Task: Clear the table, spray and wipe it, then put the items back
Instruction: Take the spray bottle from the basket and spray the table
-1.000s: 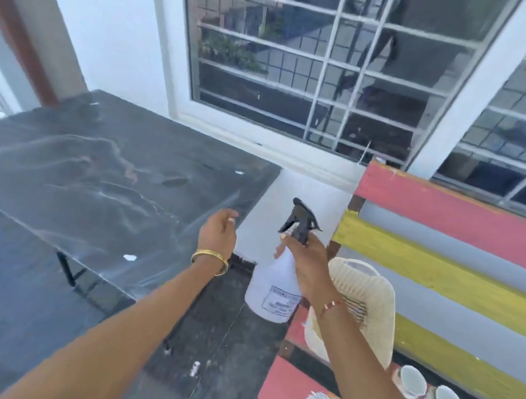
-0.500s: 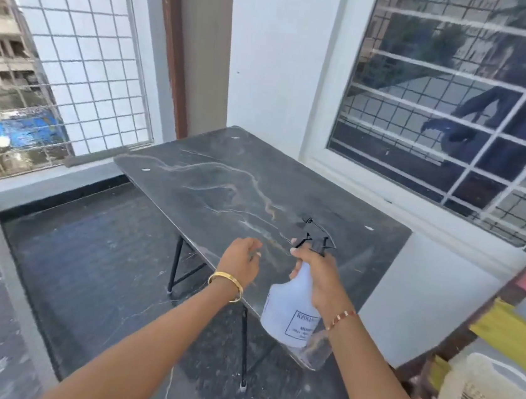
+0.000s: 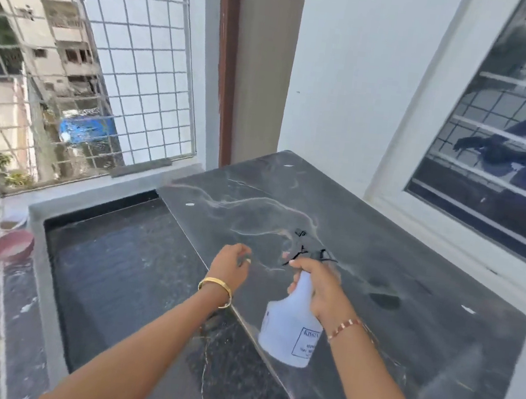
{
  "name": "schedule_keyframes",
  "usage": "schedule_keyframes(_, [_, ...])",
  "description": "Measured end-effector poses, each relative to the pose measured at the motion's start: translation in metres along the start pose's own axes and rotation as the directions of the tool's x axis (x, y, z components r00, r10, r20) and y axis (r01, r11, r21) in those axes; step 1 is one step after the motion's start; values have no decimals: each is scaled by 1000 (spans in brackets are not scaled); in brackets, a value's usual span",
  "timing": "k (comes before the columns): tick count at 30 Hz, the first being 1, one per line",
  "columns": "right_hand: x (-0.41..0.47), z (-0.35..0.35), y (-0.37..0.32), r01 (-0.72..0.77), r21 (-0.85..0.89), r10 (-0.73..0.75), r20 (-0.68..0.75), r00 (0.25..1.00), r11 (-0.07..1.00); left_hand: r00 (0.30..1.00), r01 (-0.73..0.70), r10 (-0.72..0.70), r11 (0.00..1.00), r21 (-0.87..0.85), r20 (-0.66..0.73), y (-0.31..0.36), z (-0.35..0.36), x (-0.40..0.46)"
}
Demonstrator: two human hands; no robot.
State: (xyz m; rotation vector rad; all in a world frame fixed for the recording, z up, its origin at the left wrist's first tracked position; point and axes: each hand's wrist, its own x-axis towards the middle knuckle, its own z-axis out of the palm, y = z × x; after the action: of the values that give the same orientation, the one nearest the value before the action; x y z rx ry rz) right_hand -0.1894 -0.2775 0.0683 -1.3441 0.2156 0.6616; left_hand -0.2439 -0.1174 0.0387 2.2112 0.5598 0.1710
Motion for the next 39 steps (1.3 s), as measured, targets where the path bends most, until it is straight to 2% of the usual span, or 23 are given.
schedule_keyframes(3, [40,19,-19,-14,23,14,12,1000,1000,1000,5,-6,1000,27,21,-3,-16,52])
schedule_keyframes(9, [104,49,-46,-2,110,-15,153,988,994,1000,-26,26,999,42,0,-5,-40,137])
schedule_keyframes(11, [123,53,-48,-12,159,-15,162,987,987,1000,-28,28,999,43,14,-6,-40,159])
schedule_keyframes(14, [147,59,-55,5,111,-20,136,991,994,998,-38,36,999,31,51,-7,-35,193])
schedule_keyframes(16, [163,64,-60,32,81,-38,66,997,996,997,-32,31,999,10,75,-8,-32,216])
schedule_keyframes(21, [219,71,-76,43,245,7,-198,980,969,978,-74,80,997,-36,194,-12,-27,287])
schedule_keyframes(25, [251,106,-89,43,48,-28,-288,957,998,916,-249,223,968,35,333,-20,-32,347])
schedule_keyframes(27, [264,125,-92,56,18,-47,-322,945,998,887,-306,265,951,50,378,-22,-35,366])
schedule_keyframes(33, [312,162,-94,104,96,-37,-532,846,990,811,-426,319,897,120,490,-37,-43,428])
schedule_keyframes(39, [342,174,-109,168,-40,-150,-680,717,985,780,-481,370,870,107,505,-37,-35,474])
